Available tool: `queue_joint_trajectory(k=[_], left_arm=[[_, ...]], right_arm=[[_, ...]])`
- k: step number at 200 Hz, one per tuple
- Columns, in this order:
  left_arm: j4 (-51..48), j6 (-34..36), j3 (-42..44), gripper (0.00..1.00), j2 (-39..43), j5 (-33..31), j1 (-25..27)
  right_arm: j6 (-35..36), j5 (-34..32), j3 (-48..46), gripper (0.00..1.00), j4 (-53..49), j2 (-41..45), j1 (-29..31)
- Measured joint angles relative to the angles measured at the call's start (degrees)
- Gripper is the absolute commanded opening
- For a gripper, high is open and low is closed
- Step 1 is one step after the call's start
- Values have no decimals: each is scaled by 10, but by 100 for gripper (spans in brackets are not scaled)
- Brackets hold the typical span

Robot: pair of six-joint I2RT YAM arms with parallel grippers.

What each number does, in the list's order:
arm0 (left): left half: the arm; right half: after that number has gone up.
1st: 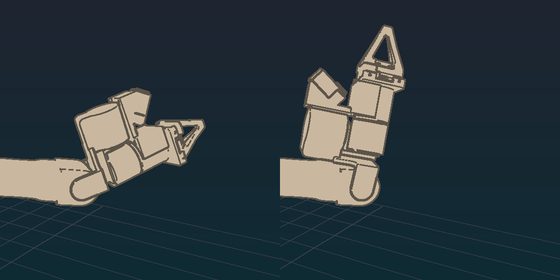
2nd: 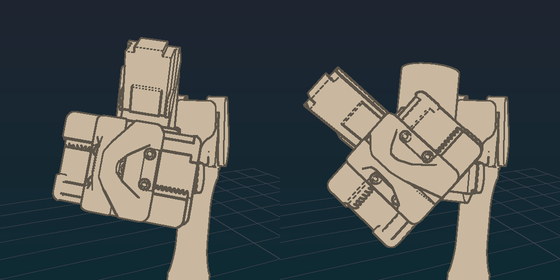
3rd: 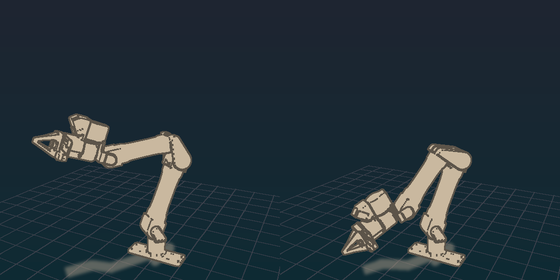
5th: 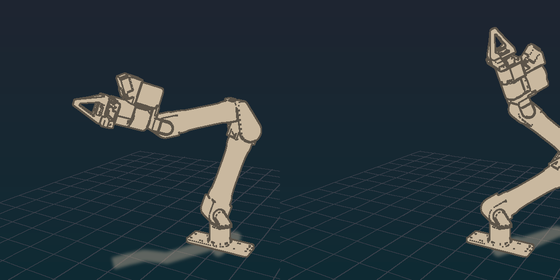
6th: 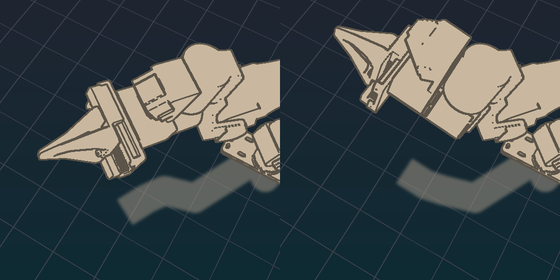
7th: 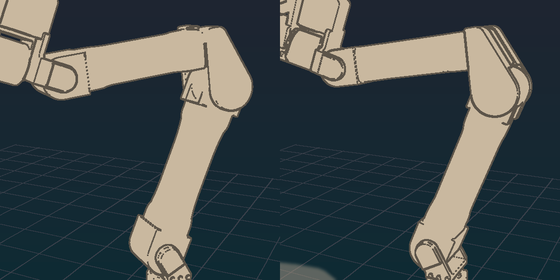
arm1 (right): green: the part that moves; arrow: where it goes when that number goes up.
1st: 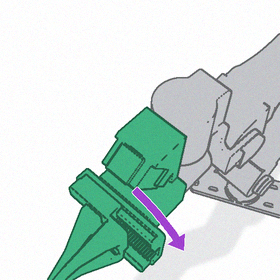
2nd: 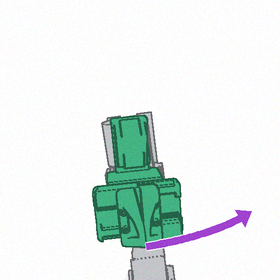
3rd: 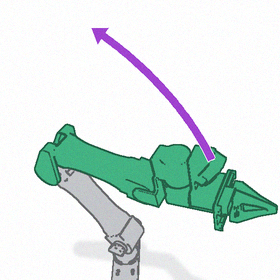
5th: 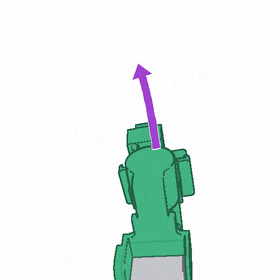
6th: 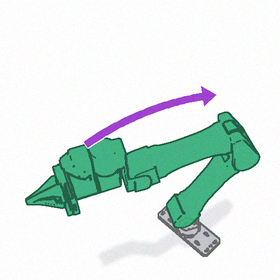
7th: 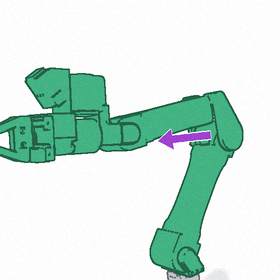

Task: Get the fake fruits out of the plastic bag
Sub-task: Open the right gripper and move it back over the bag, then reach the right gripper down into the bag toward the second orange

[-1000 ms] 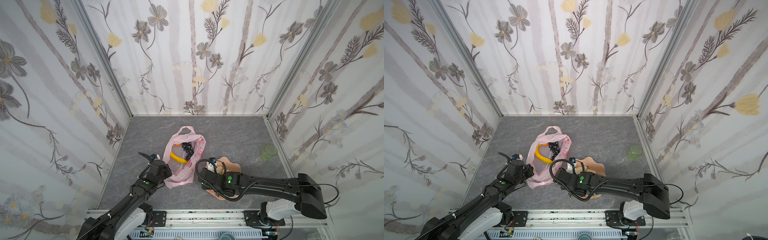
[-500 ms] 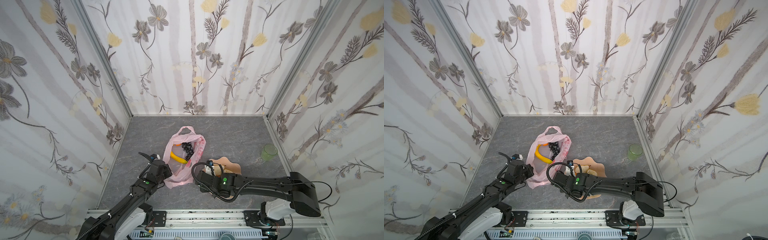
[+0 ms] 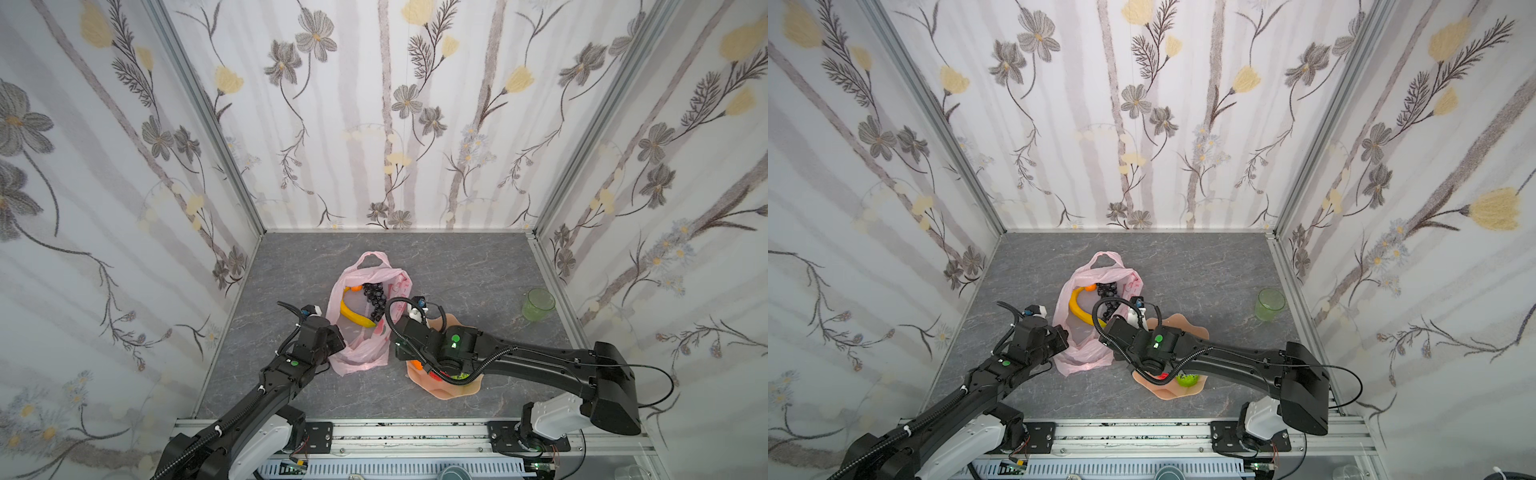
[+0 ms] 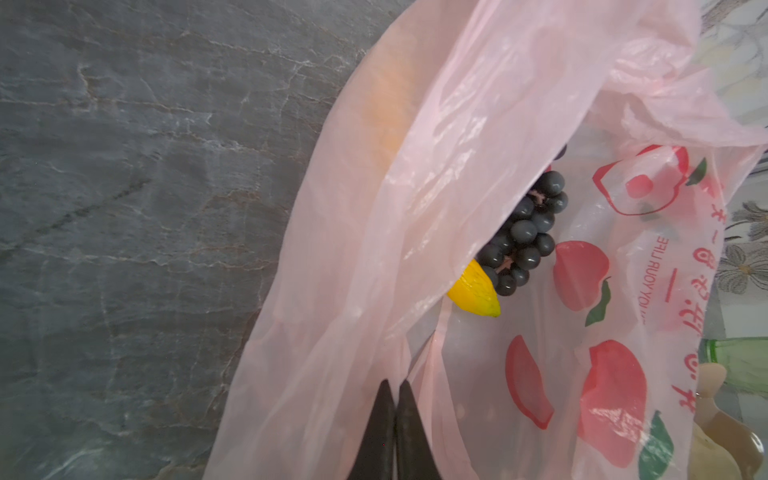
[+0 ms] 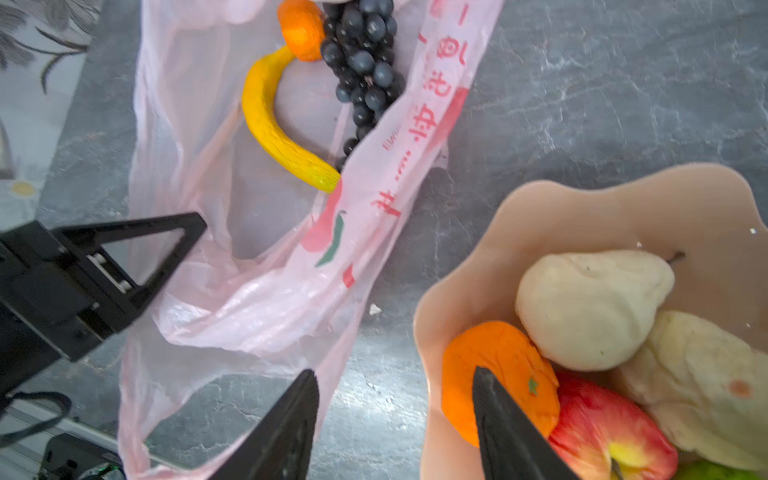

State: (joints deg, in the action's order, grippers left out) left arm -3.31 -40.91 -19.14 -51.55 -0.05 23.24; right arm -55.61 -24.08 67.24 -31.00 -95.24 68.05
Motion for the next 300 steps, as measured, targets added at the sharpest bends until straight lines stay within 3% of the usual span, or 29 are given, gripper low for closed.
queue_joint_trajectory(k=[37, 106, 161, 300], left_arm=[[0, 0, -1, 0, -6, 12, 0], [-4, -14, -6, 0, 17, 40, 0], [-42, -14, -23, 0, 56, 66, 0], [-143, -104, -10, 0, 214, 124, 16]], right_arm=[[57, 30, 72, 57, 47, -77, -43], [157, 101, 300, 54, 80, -315, -82], [200, 104, 455, 51, 74, -459, -104], [223, 71, 553, 54, 54, -552, -118]])
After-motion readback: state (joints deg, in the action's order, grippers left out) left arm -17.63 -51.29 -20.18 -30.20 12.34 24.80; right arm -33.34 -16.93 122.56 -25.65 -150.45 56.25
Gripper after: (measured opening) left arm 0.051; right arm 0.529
